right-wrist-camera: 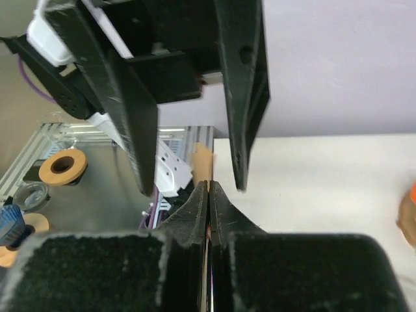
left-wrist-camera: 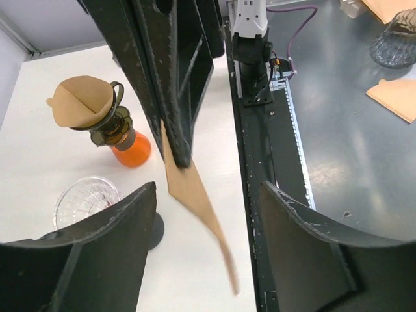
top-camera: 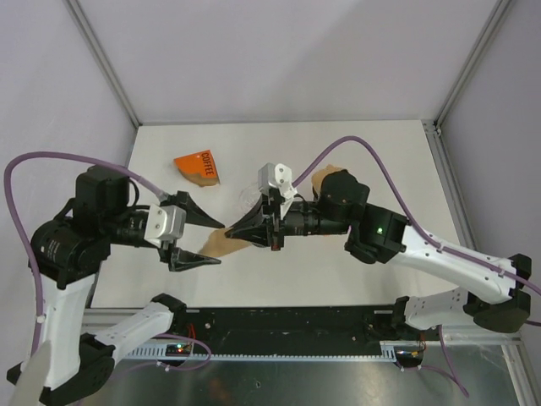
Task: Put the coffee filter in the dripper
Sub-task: Place the coffee filter in the coffee dripper.
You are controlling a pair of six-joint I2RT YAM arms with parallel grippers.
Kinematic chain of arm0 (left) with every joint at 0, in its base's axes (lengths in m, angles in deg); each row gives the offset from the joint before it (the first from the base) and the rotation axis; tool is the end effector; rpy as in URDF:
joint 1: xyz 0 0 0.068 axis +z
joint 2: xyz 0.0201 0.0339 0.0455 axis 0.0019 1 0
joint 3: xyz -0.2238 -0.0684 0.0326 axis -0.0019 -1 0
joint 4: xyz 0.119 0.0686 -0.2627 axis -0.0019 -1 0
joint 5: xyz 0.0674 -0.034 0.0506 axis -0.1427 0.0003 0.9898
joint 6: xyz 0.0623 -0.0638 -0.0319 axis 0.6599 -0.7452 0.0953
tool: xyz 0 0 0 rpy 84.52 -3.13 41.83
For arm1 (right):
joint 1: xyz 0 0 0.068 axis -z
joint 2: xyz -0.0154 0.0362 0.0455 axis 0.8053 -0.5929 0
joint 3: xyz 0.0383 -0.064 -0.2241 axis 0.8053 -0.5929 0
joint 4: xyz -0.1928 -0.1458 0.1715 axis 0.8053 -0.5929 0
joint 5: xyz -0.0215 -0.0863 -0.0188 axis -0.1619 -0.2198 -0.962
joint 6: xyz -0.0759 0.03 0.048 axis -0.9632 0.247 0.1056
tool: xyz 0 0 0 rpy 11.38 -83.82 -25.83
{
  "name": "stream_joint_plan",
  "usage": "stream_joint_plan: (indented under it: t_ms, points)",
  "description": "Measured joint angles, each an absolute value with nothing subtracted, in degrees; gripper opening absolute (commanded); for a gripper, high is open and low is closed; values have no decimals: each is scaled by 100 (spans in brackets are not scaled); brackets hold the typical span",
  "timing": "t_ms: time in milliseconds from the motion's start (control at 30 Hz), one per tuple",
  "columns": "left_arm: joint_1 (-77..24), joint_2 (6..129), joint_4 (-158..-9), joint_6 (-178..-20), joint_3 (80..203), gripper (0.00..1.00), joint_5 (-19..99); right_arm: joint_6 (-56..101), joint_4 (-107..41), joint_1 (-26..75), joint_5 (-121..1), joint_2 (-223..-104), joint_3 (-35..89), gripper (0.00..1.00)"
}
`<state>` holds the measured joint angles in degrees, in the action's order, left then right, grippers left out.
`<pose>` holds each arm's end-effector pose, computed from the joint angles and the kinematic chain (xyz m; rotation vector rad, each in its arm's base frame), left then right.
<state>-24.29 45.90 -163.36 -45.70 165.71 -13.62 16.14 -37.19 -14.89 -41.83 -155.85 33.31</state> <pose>0.1056 -0.1306 0.4642 1.5075 1.2645 -0.9676 0.1030 0.3622 0.4446 -1.2189 1.1041 1.2726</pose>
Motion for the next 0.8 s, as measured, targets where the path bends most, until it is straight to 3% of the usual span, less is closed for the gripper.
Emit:
stream_joint_plan:
  t_ms: [167,300,433,600,800]
  points:
    - [-2329,4357,-16329,-4634,16571,73,-1183,1780,-4114,-1513,-4898,-15196,3228,0]
    - [-2204,4147,-16231,-4863,16590,55,-818,1804,-4372,-1677,-5293,-15004,3232,0]
    - [-2165,4116,-16056,-5114,16636,43,-494,1822,-4720,-1889,-5573,-15019,3259,0]
    - [-2163,4188,-15986,-5316,16636,51,-521,1752,-5050,-2093,-5746,-15185,3396,0]
    - [-2200,4239,-15918,-5512,16464,47,-879,1712,-5262,-2246,-5851,-15364,3606,0]
